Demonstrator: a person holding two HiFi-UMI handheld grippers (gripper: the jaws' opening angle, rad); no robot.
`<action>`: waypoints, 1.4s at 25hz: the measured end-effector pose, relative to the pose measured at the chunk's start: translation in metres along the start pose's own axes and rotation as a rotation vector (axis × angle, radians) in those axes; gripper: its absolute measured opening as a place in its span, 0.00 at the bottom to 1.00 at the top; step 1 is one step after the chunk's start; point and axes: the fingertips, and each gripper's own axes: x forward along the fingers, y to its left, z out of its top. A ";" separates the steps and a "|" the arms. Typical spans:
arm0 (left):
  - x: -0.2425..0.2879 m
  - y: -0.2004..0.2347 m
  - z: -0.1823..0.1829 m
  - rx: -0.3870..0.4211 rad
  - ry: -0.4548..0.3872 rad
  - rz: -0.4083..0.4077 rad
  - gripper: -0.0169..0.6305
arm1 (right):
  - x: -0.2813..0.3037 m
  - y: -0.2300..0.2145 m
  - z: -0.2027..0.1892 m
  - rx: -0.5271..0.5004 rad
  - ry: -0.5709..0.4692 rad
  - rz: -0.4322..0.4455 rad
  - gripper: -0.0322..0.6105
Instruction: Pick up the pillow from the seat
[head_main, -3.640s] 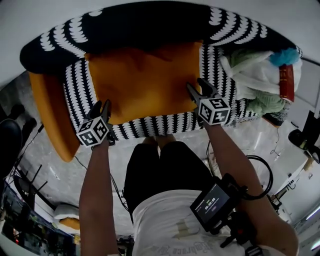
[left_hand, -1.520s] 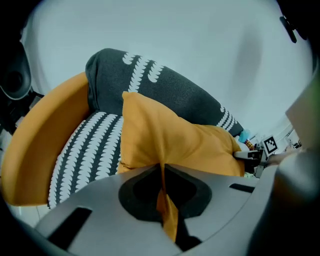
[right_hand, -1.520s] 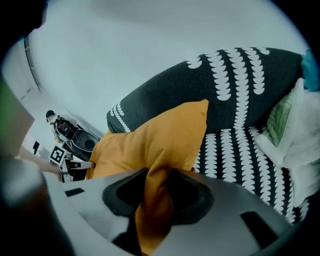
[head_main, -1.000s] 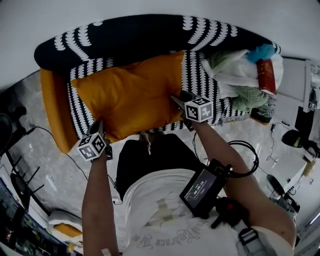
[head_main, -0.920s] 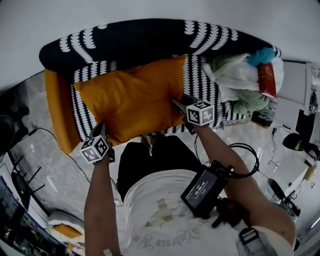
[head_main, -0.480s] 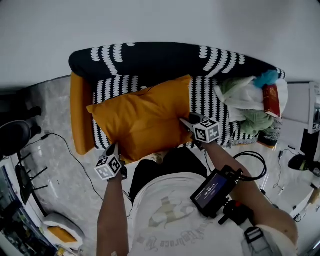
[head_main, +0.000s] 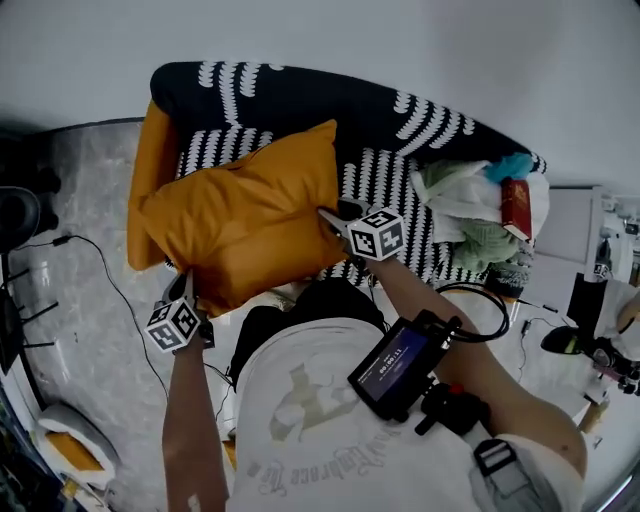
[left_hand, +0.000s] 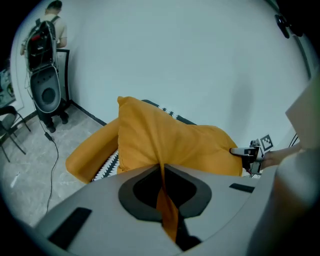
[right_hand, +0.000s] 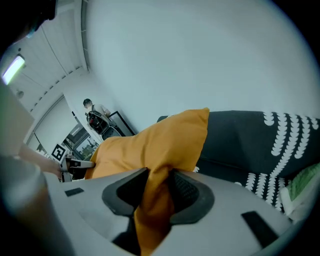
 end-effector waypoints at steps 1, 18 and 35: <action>-0.011 0.005 0.002 -0.003 -0.021 0.006 0.05 | 0.001 0.012 0.006 -0.017 -0.005 0.006 0.28; -0.140 0.038 0.018 -0.013 -0.328 0.103 0.05 | -0.002 0.135 0.077 -0.275 -0.135 0.151 0.29; -0.243 0.019 0.054 0.056 -0.548 0.143 0.05 | -0.060 0.206 0.123 -0.380 -0.319 0.188 0.29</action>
